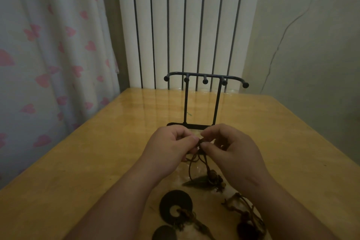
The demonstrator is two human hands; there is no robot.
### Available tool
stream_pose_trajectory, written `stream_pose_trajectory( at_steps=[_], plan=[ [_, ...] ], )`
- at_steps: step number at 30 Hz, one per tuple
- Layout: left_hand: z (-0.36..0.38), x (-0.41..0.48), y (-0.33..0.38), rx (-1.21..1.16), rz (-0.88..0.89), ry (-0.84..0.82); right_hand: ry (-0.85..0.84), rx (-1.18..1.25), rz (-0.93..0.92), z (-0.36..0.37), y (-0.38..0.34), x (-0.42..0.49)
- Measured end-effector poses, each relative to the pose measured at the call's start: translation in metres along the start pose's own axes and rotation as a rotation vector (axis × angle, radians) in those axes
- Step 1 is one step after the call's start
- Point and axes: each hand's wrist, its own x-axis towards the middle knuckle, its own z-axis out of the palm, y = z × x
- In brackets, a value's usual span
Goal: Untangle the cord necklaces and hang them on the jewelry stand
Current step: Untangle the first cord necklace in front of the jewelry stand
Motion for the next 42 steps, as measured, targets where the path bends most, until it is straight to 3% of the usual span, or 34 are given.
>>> stream_pose_trajectory(
  at_steps=[8,15,21,26,30,34,39,42],
  plan=[
    [0.001,0.0,0.001,-0.04,-0.058,-0.018,0.022,0.399,0.168,-0.004,-0.002,0.002],
    [0.002,0.0,0.0,-0.005,-0.05,-0.057,-0.093,0.736,0.332,-0.007,-0.001,0.003],
    [0.003,0.0,-0.001,-0.006,-0.036,-0.021,-0.116,0.597,0.421,-0.004,0.003,0.014],
    [0.003,0.002,-0.003,-0.014,-0.041,0.013,-0.096,0.332,0.217,-0.007,-0.001,0.002],
    [0.002,0.002,-0.003,-0.013,-0.044,0.007,-0.046,0.08,0.161,-0.002,-0.003,0.0],
    [0.0,0.002,-0.003,-0.008,-0.05,0.016,-0.045,0.169,0.226,-0.001,0.0,0.002],
    [0.001,0.002,-0.003,0.013,-0.046,0.018,-0.152,0.761,0.403,-0.004,0.004,0.007],
    [0.004,0.0,-0.003,0.044,-0.037,-0.004,-0.218,0.542,0.431,-0.005,0.003,0.002]
  ],
)
